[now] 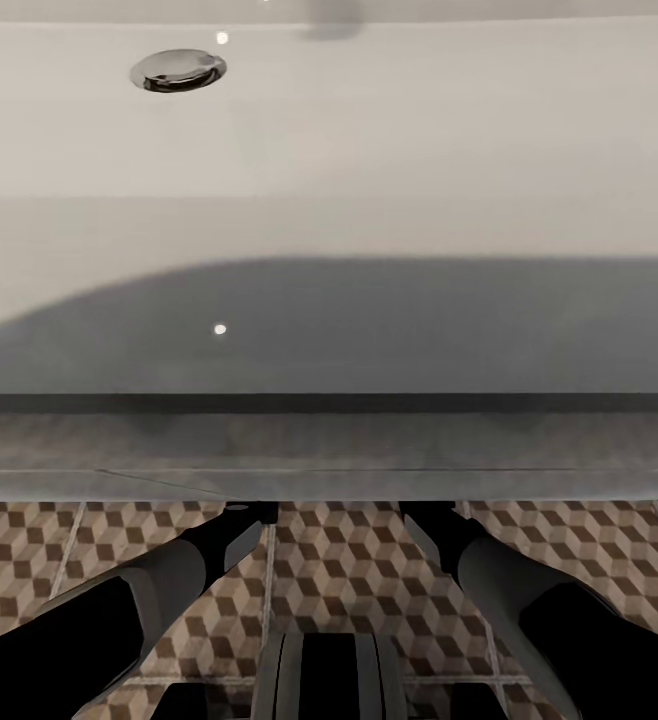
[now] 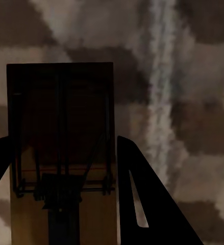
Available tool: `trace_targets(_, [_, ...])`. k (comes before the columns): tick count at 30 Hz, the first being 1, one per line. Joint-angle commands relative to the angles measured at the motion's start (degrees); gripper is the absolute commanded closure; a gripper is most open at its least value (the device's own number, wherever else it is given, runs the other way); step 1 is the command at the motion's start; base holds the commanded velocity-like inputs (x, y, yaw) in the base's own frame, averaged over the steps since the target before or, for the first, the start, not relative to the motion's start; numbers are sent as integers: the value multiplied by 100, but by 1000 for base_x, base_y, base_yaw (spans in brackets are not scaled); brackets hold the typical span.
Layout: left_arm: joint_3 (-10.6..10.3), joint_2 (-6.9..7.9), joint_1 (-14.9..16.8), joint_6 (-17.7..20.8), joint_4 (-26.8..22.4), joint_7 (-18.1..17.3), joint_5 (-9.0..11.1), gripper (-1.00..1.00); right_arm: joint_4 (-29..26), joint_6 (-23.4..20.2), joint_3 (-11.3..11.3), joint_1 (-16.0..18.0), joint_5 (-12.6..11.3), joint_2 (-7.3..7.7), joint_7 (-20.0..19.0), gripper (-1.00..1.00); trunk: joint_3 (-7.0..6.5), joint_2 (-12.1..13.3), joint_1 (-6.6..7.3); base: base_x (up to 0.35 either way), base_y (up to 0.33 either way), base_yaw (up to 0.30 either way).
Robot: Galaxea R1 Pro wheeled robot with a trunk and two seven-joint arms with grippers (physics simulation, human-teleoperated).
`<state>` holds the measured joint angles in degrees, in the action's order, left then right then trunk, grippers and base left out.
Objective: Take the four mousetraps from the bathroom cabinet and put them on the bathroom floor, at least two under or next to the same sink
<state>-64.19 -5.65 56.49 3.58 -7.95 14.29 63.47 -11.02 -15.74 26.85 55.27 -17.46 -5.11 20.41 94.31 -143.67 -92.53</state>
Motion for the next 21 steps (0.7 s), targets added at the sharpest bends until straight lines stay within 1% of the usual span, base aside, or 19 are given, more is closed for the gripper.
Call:
trace_targets(1, [-41,4,3,29,-13,39,7,100,-8,-42,49,2,-58,7,22,100,3,-1,1,0,0,0])
trace_targets(7, [-41,3,3,29,-13,39,7,100,22,-108,43,6,-86,25,-34,100,3,-1,1,0,0,0])
trace_targets(9, [-41,3,3,29,-13,39,7,100,30,-258,42,8,-90,23,-78,100,3,-1,1,0,0,0])
trace_targets(11, [-41,7,3,29,-13,39,7,100,35,-523,33,25,-91,21,-125,100,3,-1,1,0,0,0])
trace_targets(15, [-41,11,3,29,-13,39,7,100,50,-724,-51,73,-92,20,-153,100,3,-1,1,0,0,0])
trace_targets(18, [-41,11,3,29,-13,39,7,100,60,-768,-133,84,-91,19,-157,100,3,-1,1,0,0,0])
trace_targets(21, [-41,11,3,29,-13,39,7,100,58,-783,-164,88,-91,19,-159,100,3,-1,1,0,0,0])
